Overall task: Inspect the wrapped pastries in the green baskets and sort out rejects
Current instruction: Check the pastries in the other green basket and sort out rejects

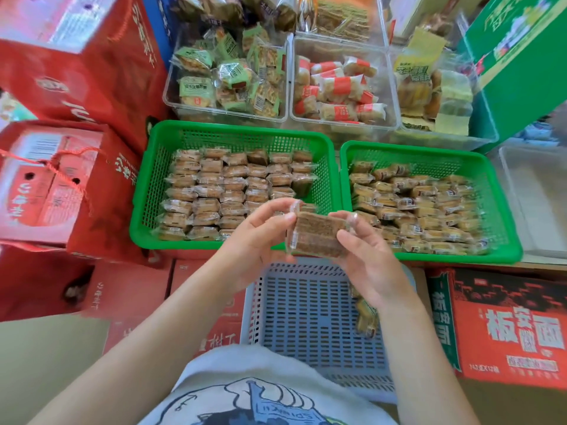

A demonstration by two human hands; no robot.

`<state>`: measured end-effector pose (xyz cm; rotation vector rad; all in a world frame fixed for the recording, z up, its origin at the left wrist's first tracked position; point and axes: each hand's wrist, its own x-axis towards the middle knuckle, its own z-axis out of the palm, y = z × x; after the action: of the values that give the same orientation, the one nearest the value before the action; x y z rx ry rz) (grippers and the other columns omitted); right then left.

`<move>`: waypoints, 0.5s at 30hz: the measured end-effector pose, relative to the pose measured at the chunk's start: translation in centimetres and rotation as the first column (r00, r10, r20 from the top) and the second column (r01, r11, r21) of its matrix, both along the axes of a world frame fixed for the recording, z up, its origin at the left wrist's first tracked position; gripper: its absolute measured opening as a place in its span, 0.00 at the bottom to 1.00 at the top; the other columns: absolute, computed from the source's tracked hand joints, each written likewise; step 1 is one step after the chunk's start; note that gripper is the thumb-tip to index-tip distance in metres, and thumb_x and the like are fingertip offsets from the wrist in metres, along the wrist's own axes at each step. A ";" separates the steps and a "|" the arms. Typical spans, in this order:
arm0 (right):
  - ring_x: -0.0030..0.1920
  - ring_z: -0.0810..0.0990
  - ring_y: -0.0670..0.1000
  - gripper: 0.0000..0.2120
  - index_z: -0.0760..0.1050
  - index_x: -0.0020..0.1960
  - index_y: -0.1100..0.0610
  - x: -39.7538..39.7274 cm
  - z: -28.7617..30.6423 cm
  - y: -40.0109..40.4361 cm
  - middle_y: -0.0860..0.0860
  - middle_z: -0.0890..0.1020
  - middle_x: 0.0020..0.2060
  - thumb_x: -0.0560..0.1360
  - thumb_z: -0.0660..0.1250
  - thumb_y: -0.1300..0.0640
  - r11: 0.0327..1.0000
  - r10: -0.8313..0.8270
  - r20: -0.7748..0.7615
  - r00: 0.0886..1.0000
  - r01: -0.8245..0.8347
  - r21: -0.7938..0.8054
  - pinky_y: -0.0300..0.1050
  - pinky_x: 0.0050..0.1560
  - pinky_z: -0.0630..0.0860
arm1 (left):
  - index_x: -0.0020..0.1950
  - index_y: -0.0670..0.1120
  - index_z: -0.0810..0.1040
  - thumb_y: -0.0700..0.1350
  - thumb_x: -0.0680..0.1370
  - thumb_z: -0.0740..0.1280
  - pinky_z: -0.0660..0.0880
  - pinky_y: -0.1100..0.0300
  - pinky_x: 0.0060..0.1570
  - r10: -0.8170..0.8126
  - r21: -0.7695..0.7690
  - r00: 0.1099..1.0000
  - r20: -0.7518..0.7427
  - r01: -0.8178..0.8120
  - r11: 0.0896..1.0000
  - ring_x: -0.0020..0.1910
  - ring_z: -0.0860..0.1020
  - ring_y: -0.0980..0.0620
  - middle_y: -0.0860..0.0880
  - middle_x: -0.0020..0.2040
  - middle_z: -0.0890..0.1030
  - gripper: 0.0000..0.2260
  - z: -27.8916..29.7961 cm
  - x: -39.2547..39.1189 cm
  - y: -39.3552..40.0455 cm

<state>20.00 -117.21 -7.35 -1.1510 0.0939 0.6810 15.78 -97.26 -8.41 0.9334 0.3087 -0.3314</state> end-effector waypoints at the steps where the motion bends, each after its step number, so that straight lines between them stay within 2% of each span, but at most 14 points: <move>1: 0.53 0.82 0.54 0.11 0.76 0.58 0.59 -0.6 0.4 0.1 0.55 0.83 0.52 0.77 0.65 0.61 1.000 0.011 0.003 1.000 -0.011 0.026 0.51 0.53 0.81 | 0.60 0.46 0.77 0.45 0.78 0.68 0.80 0.56 0.35 0.005 -0.012 1.000 0.012 -0.004 1.000 0.44 0.82 0.50 0.47 0.50 0.83 0.11 0.5 -0.5 0.2; 4: 0.49 0.83 0.53 0.10 0.77 0.55 0.60 -1.9 1.2 0.7 0.55 0.84 0.48 0.77 0.61 0.58 0.999 -0.039 -0.014 0.999 0.039 0.025 0.48 0.46 0.82 | 0.51 0.44 0.79 0.42 0.75 0.70 0.82 0.55 0.36 0.047 0.043 0.998 0.038 -0.048 0.998 0.44 0.82 0.49 0.46 0.47 0.83 0.06 1.3 -1.9 0.8; 6: 0.48 0.83 0.53 0.13 0.79 0.55 0.60 -2.5 1.5 1.0 0.55 0.85 0.47 0.77 0.61 0.55 0.995 -0.098 -0.015 0.995 0.098 -0.018 0.46 0.44 0.81 | 0.49 0.41 0.82 0.43 0.73 0.73 0.82 0.55 0.38 0.127 0.131 0.992 0.010 -0.127 0.983 0.45 0.83 0.47 0.44 0.47 0.84 0.07 1.8 -2.6 0.7; 9: 0.48 0.85 0.52 0.15 0.81 0.57 0.59 -3.5 1.5 1.4 0.56 0.86 0.48 0.78 0.61 0.53 0.977 -0.184 0.022 0.983 0.185 -0.109 0.46 0.44 0.82 | 0.47 0.42 0.86 0.40 0.75 0.74 0.82 0.57 0.39 0.251 0.252 0.967 -0.046 -0.232 0.939 0.43 0.85 0.49 0.44 0.44 0.86 0.03 2.3 -3.6 0.1; 12: 0.54 0.84 0.53 0.14 0.84 0.56 0.53 -4.6 1.5 1.9 0.54 0.86 0.52 0.77 0.63 0.51 0.936 -0.262 0.139 0.955 0.287 -0.204 0.50 0.55 0.81 | 0.49 0.40 0.86 0.41 0.75 0.74 0.83 0.52 0.47 0.298 0.341 0.952 -0.068 -0.258 0.904 0.47 0.86 0.46 0.43 0.46 0.87 0.05 2.3 -4.3 -0.3; 15: 0.62 0.80 0.56 0.11 0.86 0.54 0.48 -5.3 1.1 1.9 0.52 0.85 0.57 0.80 0.65 0.48 0.871 -0.353 0.253 0.901 0.416 -0.263 0.60 0.66 0.74 | 0.49 0.38 0.84 0.41 0.76 0.74 0.83 0.51 0.48 0.289 0.377 0.954 -0.079 -0.240 0.895 0.47 0.86 0.46 0.42 0.46 0.87 0.06 2.2 -4.7 -0.5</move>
<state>14.69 -115.27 -6.26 -1.4471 0.2650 0.1919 11.03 -97.73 -6.17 1.2193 0.6313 -0.0822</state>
